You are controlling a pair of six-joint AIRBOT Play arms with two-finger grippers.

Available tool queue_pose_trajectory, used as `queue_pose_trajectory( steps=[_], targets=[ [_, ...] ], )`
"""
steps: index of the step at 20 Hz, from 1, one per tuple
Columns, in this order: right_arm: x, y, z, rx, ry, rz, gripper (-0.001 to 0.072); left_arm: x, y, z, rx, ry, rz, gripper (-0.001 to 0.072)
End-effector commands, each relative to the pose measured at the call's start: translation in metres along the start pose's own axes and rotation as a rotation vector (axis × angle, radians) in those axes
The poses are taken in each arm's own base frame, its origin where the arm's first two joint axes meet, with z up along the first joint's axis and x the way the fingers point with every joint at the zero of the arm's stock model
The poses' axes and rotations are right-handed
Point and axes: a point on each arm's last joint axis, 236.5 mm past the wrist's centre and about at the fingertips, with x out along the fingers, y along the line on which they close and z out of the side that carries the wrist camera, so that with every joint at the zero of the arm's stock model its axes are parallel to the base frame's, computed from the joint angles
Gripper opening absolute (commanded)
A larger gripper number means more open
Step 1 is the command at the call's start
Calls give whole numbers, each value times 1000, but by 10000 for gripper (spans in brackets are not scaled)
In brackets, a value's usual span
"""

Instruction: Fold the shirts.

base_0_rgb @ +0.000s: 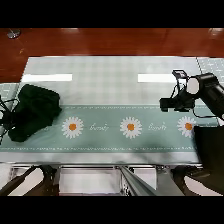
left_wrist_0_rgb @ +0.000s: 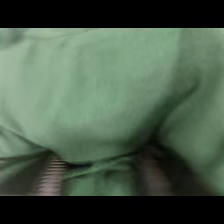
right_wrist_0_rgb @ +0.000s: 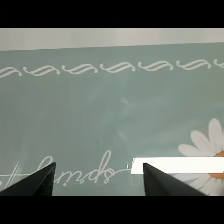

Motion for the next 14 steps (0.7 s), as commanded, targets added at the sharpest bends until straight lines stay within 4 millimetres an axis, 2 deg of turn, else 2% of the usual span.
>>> queue_pose_trajectory(
  steps=[1,3,5,6,7,9,11,14],
  targets=[
    [0,3,-1,5,3,10,623,4,-21,-6,41,27,-77,24],
    [-1,3,-1,4,1,11,622,-13,-45,4,108,23,-142,24],
    [-8,3,5,4,-34,15,622,-52,-87,33,191,-63,-259,24],
    [-16,2,11,2,-79,20,622,-85,-115,55,221,-149,-336,25],
    [-29,2,18,2,-141,29,622,-128,-144,78,250,-254,-420,24],
    [-61,-2,30,24,-271,42,622,-222,-194,111,301,-449,-579,24],
    [-92,-8,32,32,-371,51,622,-310,-228,126,355,-607,-699,24],
    [-134,-11,29,38,-497,83,622,-417,-262,127,418,-770,-838,23]
  ],
)
